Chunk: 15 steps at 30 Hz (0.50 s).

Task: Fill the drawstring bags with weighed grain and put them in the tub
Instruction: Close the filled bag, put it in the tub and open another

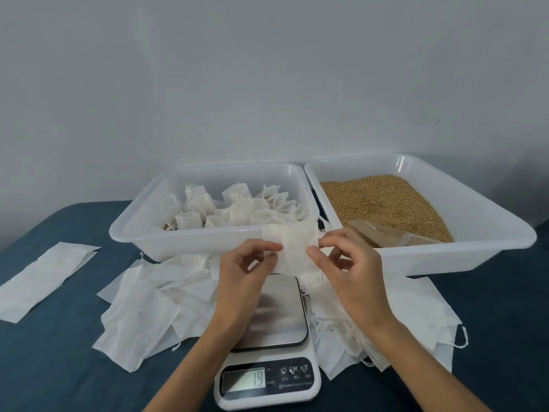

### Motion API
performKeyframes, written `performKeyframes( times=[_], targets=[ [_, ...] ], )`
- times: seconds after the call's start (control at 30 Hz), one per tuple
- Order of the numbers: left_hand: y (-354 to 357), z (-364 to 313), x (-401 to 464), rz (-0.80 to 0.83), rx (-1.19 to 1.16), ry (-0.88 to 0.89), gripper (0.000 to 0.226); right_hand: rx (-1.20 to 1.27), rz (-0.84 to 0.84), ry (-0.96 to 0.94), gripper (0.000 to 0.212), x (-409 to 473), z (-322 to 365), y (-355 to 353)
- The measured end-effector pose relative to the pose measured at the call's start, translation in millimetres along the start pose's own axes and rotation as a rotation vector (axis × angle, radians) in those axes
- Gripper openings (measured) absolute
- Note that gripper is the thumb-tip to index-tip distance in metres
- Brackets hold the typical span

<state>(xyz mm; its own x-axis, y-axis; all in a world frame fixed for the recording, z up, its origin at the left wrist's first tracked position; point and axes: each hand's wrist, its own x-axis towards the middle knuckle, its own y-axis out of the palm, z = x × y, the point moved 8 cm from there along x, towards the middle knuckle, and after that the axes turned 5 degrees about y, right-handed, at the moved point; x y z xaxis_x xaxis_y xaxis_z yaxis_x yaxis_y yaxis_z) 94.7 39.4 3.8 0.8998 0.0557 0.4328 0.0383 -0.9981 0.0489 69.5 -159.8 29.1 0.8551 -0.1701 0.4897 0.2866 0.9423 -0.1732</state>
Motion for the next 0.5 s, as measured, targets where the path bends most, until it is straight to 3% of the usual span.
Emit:
performKeyframes(
  times=[0.2,0.27,0.5],
  targets=[
    [-4.4,-3.0,1.5,-0.04,0.013,-0.004,0.03,-0.123,-0.073,-0.037,0.012,-0.3,1.8,-5.5],
    [-4.5,-3.1,1.5,-0.04,0.01,-0.007,0.031,-0.125,-0.056,-0.064,0.017,-0.8,4.0,-3.5],
    [-3.6,-4.5,1.1,-0.019,-0.004,-0.006,0.035,-0.063,0.065,0.012,0.004,-1.2,-6.3,7.3]
  ],
)
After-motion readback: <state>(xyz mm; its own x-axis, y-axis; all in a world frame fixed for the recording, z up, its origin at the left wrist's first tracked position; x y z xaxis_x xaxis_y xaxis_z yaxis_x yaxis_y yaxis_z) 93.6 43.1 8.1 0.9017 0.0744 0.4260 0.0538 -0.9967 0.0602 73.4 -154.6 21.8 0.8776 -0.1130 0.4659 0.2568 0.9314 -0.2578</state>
